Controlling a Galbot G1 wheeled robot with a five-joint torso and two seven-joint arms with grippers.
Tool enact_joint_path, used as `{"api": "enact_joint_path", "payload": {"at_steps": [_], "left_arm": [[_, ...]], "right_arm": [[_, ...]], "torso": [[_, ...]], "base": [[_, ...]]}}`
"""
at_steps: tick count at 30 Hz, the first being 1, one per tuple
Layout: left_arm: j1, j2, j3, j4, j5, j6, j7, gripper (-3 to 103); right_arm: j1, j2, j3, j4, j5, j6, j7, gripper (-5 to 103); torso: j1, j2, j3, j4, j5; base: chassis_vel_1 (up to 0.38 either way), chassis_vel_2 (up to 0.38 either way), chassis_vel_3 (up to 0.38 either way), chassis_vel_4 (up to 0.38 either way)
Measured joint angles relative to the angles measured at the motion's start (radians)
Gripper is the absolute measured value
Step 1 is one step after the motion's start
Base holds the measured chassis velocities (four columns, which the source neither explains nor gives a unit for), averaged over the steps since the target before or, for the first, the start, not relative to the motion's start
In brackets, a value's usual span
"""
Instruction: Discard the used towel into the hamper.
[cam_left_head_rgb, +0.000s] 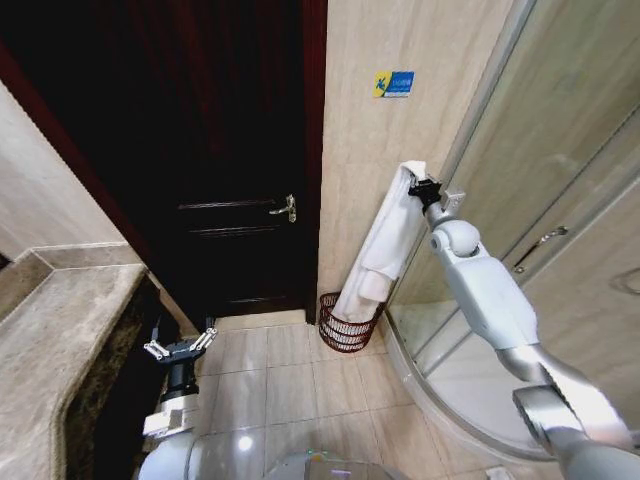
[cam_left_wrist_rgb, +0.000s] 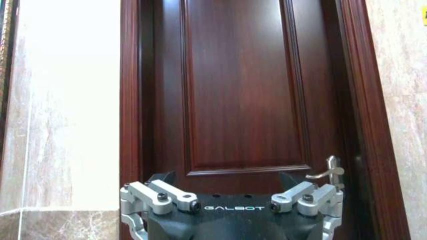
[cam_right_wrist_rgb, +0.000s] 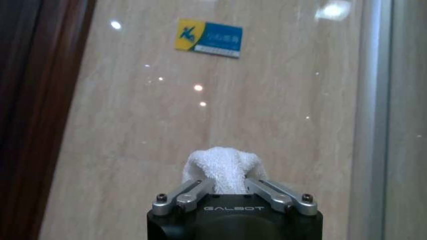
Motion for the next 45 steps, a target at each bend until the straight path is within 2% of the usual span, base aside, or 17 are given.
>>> {"api": "enact_joint_path", "payload": {"at_steps": [10, 12, 21, 25, 28, 39, 45], "left_arm": [[0.018, 0.0, -0.003, 0.002, 0.01, -0.024, 0.002, 100], [0.023, 0.0, -0.006, 0.003, 0.007, -0.031, 0.002, 100], [0.027, 0.0, -0.01, 0.02, 0.002, -0.05, 0.0, 100], [0.027, 0.0, -0.008, 0.026, 0.001, -0.058, 0.0, 100], [0.03, 0.0, -0.006, 0.027, 0.002, -0.063, 0.0, 100], [0.058, 0.0, -0.002, 0.031, 0.003, -0.095, 0.006, 100], [0.064, 0.0, 0.006, 0.042, 0.009, -0.111, 0.014, 100]], "right_arm": [[-0.074, 0.086, -0.013, -0.08, -0.057, 0.109, -0.001, 4], [-0.074, 0.095, -0.01, -0.129, -0.085, 0.154, -0.01, 4], [-0.109, 0.112, 0.029, -0.205, -0.108, 0.247, -0.02, 4], [-0.157, 0.129, 0.043, -0.242, -0.153, 0.279, -0.035, 4], [-0.187, 0.173, 0.076, -0.308, -0.21, 0.313, -0.044, 4], [-0.228, 0.276, 0.157, -0.457, -0.302, 0.365, -0.048, 4], [-0.249, 0.287, 0.152, -0.377, -0.291, 0.342, -0.031, 4]], "torso": [[0.0, 0.0, 0.0, 0.0003, 0.0002], [0.0, 0.0, 0.0, 0.0003, -0.0001], [0.0, 0.0, 0.0, 0.0002, -0.0004], [0.0, 0.0, 0.0, -0.0001, 0.0002], [0.0, 0.0, 0.0, 0.0, 0.0], [0.0, 0.0, 0.0, 0.0001, 0.0], [0.0, 0.0, 0.0, 0.0, 0.0001]], "base": [[0.0, 0.0, 0.0, 0.0], [0.0, 0.0, 0.0, 0.0], [0.0, 0.0, 0.0, 0.0], [0.0, 0.0, 0.0, 0.0], [0.0, 0.0, 0.0, 0.0], [0.0, 0.0, 0.0, 0.0], [0.0, 0.0, 0.0, 0.0]]}}
